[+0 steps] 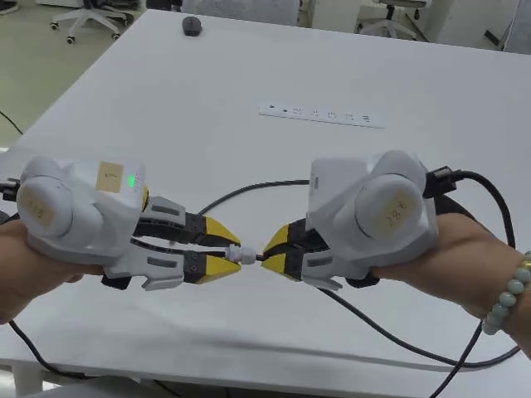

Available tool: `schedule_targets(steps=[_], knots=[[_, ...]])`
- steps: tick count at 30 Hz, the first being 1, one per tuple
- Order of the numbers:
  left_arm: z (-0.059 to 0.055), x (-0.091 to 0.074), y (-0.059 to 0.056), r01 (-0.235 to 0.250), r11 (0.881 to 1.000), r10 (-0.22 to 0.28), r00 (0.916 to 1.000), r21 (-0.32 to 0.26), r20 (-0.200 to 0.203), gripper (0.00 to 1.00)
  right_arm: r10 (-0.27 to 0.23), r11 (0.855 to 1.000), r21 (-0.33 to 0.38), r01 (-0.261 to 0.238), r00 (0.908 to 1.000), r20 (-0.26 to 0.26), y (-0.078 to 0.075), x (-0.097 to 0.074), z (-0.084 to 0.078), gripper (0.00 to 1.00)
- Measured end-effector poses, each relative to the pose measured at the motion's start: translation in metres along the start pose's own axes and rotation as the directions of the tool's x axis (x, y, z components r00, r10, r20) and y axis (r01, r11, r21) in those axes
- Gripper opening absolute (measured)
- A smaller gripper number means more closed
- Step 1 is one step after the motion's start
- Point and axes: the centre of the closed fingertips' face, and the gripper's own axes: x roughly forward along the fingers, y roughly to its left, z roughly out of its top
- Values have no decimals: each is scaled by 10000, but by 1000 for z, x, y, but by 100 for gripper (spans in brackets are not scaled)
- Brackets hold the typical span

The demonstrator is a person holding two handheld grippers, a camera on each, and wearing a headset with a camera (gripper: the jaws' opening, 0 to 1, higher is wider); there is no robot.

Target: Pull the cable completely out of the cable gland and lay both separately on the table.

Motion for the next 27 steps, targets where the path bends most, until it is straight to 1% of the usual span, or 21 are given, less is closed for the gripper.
schedule_targets(steps=[2, 5, 12, 16, 20, 23, 27], knots=[[0, -1, 0, 16, 10000, -16, 10000, -20, 52, 15, 19, 10000, -36, -18, 10000, 68, 0, -1, 1, 0], [0, -2, 2, -28, 10000, 28, 10000, -15, 59, 15, -29, 9999, -124, 29, 10000, -50, -1, -5, -5, 0], [-5, -14, 8, -249, 9997, 249, 9997, -52, -12, 15, -246, 9995, 160, 255, 9983, -530, -8, -20, -34, 0], [-6, -16, 9, -320, 9995, 320, 9995, -8, -34, 15, -348, 9986, 371, 378, 9963, -784, -10, -26, -49, 0], [-6, -18, 10, -359, 9994, 359, 9994, 3, -24, 15, -388, 9980, 463, 436, 9943, -992, -11, -28, -60, 0], [-7, -20, 12, -448, 9989, 449, 9990, -142, 46, 15, -387, 9975, 547, 449, 9932, -1101, -10, -29, -65, 0], [-5, -20, 11, -427, 9989, 429, 9990, -168, 118, 15, -262, 9977, 598, 334, 9927, -1175, -5, -27, -69, 0]])
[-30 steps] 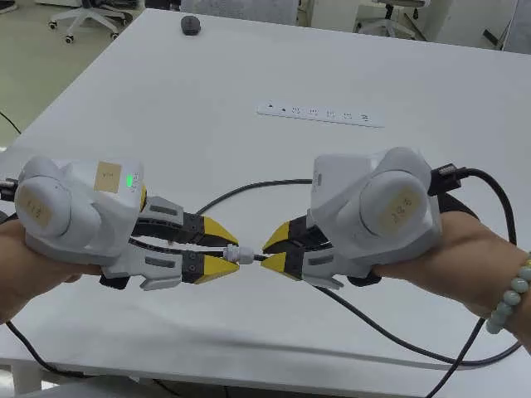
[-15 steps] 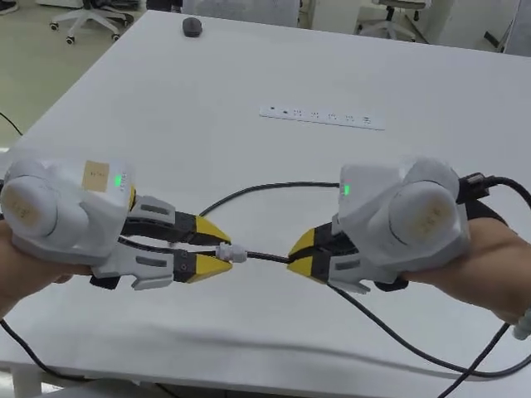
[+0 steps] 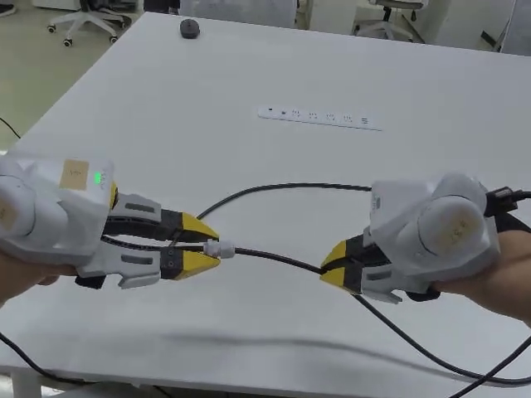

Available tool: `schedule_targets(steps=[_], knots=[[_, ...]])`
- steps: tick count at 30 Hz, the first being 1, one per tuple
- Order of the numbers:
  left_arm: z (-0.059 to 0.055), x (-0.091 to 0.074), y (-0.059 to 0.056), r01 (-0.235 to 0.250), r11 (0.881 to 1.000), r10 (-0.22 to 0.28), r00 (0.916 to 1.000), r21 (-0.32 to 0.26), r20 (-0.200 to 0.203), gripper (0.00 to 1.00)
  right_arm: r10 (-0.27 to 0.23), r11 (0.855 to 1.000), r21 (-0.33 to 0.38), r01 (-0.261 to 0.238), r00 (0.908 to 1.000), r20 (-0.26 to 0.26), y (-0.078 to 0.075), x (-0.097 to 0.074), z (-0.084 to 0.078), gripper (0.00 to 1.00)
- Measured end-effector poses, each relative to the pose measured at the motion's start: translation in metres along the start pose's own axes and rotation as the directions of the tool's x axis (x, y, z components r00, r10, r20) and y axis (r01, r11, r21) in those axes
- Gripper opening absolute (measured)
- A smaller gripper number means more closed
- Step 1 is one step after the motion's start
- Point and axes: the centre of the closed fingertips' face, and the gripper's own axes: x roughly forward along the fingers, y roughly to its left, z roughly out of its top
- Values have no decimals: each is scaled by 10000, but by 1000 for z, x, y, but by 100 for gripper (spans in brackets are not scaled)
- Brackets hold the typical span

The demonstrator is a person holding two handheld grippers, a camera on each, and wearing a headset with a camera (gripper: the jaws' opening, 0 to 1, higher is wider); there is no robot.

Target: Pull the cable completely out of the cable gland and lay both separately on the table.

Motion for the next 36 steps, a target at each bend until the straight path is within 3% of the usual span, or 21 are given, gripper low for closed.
schedule_targets(steps=[7, 10, 15, 18, 25, 30, 36], knots=[[3, 1, -1, -45, 9998, 47, 9999, -184, 143, 15, 26, 9999, 113, -25, 10000, -43, 1, -1, -2, 0], [2, 1, -1, -69, 9998, 70, 10000, -181, 63, 15, -49, 9993, 378, 43, 9999, 154, -1, -6, 2, 8], [3, 4, -6, 60, 10000, -60, 10000, -31, -28, 15, -216, 9994, 303, 182, 9930, 1164, -3, -13, 44, 7], [5, 5, -7, 91, 10000, -91, 10000, 9, -12, 15, -78, 10000, 11, 77, 9901, 1398, 2, -6, 63, 7], [11, 10, -12, 298, 9993, -298, 9996, 242, 0, 15, 187, 9987, -488, -115, 9887, 1487, 7, 11, 85, 7], [14, 10, -11, 308, 9991, -310, 9995, 274, 71, 15, 342, 9970, -735, -246, 9905, 1330, 10, 16, 86, 0], [14, 10, -12, 355, 9990, -359, 9993, 288, 115, 15, 346, 9960, -861, -230, 9901, 1360, 11, 15, 85, 0]])
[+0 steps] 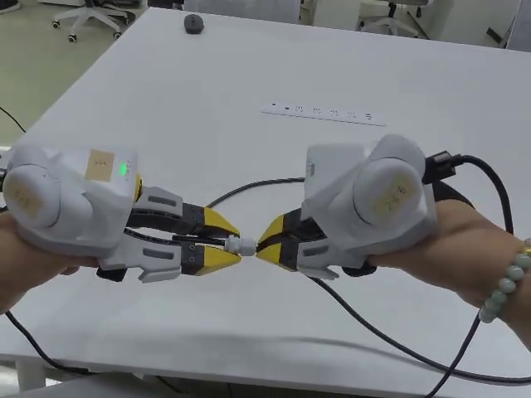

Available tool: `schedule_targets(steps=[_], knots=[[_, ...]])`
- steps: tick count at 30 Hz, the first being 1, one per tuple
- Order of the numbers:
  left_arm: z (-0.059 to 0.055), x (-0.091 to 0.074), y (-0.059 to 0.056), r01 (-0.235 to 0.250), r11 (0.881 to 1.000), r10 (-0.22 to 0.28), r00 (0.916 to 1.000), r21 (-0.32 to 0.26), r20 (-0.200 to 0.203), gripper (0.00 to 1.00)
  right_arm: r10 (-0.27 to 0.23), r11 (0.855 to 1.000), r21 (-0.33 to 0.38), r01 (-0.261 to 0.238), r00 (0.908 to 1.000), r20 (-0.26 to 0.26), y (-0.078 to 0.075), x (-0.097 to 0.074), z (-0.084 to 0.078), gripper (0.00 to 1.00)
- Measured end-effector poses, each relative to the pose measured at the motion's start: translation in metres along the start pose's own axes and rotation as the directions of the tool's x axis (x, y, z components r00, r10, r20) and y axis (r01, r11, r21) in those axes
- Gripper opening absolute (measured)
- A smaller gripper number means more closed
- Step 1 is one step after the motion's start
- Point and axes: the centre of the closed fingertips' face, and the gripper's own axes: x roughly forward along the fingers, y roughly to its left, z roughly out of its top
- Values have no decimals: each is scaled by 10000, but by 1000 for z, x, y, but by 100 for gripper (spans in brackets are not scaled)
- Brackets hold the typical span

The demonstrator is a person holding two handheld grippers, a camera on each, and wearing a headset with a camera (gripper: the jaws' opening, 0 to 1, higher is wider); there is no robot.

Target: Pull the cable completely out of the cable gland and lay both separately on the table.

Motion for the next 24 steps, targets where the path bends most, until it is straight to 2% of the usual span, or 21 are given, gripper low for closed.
schedule_targets(steps=[2, 4, 13, 18, 24], knots=[[0, 0, 0, 8, 10000, -8, 10000, -16, 14, 15, -2, 10000, -14, 2, 10000, -21, 0, -1, -2, 0], [-3, -2, 3, -82, 10000, 82, 10000, -42, -22, 15, -72, 9999, -88, 70, 9995, -319, -3, -2, -12, 0], [-15, -18, 19, -639, 9973, 636, 9979, -364, -97, 15, -401, 9974, 558, 451, 9954, -869, -19, -15, -49, 0], [-18, -22, 24, -838, 9951, 835, 9965, -526, -85, 15, -658, 9926, 947, 758, 9924, -1045, -29, -17, -60, 0], [-19, -17, 22, -770, 9953, 768, 9970, -588, -44, 15, -1180, 9774, 1627, 1352, 9867, -1114, -51, -12, -66, 0]])
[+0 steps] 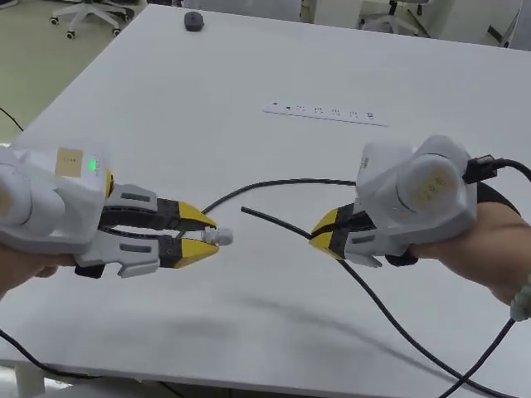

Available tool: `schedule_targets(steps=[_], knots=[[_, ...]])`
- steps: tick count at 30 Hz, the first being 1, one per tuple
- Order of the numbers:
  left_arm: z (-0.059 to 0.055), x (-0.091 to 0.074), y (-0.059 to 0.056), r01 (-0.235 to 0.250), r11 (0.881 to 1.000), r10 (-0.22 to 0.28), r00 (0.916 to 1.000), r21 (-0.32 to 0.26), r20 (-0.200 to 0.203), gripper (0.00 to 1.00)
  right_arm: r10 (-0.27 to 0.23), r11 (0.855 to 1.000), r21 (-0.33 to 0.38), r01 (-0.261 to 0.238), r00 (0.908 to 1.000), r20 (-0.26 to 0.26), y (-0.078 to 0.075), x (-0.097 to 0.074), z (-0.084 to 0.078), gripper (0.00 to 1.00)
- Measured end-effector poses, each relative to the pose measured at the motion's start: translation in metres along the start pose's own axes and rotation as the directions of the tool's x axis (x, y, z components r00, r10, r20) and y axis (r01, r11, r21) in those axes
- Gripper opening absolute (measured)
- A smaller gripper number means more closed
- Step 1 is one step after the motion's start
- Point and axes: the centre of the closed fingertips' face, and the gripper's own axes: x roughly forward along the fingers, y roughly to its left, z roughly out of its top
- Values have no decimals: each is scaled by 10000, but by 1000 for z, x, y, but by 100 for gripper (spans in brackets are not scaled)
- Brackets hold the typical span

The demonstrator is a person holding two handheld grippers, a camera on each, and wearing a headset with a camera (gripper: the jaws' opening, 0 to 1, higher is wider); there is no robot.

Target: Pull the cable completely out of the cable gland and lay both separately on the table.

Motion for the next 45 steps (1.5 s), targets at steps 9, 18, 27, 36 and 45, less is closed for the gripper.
schedule_targets(steps=[9, 18, 27, 36, 45], knots=[[-11, 14, -6, 240, 9996, -242, 9996, -140, -112, 15, -164, 9992, 378, 163, 9999, 39, -20, 20, 7, 0], [-29, 29, -8, 509, 9979, -522, 9981, -392, -336, 15, 74, 9973, 736, -75, 10000, 11, -29, 43, 9, 0], [-60, 47, -13, 900, 9941, -950, 9919, -614, -842, 15, 652, 9922, 1077, -621, 9975, -258, -21, 78, -1, 0], [-76, 65, -10, 1193, 9897, -1271, 9865, -786, -1036, 16, 678, 9887, 1355, -639, 9974, -242, -23, 104, -5, 0], [-86, 81, -10, 1473, 9850, -1565, 9821, -902, -1052, 16, 849, 9861, 1462, -791, 9958, -342, -23, 123, -8, 0]])
